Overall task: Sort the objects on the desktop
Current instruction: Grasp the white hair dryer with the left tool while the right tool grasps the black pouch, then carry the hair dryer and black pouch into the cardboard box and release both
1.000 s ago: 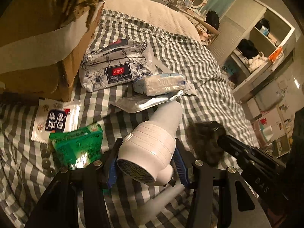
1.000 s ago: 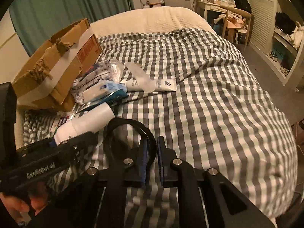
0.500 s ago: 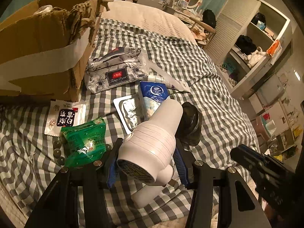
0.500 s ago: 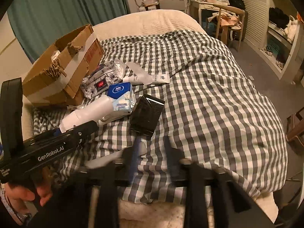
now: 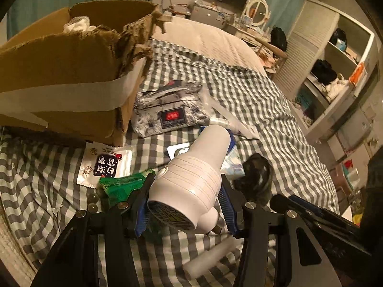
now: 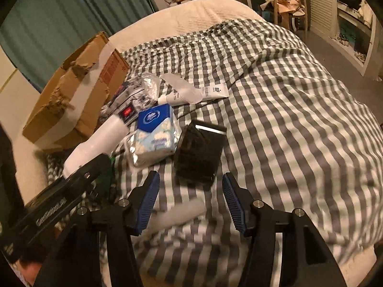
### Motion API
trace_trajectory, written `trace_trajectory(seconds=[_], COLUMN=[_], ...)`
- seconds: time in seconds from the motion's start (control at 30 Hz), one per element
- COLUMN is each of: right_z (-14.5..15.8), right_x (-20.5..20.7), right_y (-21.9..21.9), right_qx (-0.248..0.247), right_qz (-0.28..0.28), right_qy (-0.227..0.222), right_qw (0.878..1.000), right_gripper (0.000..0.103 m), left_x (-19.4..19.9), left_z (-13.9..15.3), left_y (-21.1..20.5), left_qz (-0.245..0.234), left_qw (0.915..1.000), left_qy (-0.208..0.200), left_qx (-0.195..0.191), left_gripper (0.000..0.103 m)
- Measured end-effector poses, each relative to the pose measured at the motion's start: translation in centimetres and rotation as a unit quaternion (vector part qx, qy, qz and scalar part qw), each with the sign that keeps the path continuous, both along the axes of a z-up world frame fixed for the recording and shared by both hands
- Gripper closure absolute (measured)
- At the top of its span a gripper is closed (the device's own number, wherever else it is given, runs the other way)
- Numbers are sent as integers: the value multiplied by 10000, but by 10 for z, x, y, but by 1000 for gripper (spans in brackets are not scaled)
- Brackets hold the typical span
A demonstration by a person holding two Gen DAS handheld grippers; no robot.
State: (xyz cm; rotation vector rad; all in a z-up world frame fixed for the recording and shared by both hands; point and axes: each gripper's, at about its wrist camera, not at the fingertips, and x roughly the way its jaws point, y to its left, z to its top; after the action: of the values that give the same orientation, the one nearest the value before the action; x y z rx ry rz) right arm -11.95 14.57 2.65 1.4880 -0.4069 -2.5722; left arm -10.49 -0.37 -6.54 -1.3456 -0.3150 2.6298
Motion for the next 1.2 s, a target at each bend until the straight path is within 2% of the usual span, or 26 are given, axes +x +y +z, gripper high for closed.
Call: trace_trajectory(seconds=[0.3, 0.4, 0.5, 0.6, 0.73, 0.93, 1.1, 1.2], right_z=[-37, -41, -37, -32, -20, 14, 47, 69], right_x=[-47, -46, -40, -34, -19, 11, 30, 34], right_y=[-2, -4, -8, -9, 1, 12, 12, 3], right_qx=[-228, -186, -45, 140, 63, 159, 152, 142], right_qz=[-28, -17, 59, 159, 122, 32, 32, 146], right_qy=[-485, -441, -377, -406, -356, -57, 220, 420], right_qw=[9986, 9989, 9993, 9990, 9993, 9999, 9996, 9989], right_gripper=[49, 52, 54, 54, 55, 55, 55, 55], left_x=[-22, -23, -23, -19, -17, -10, 8, 22], left_z=[-21, -24, -23, -19, -20, -13, 8, 31], left_y=[-5, -3, -1, 1, 1, -6, -12, -13], left_qz=[144, 92, 33, -36, -193, -130, -150, -263], left_qw=[9996, 9995, 9996, 9998, 9991, 9984, 9973, 9954], left_qy=[-240, -271, -229, -145, -256, -350, -124, 241], left_qx=[81, 125, 149, 129, 288, 430, 714, 889], left_gripper=[51, 51, 57, 58, 59, 59, 59, 59])
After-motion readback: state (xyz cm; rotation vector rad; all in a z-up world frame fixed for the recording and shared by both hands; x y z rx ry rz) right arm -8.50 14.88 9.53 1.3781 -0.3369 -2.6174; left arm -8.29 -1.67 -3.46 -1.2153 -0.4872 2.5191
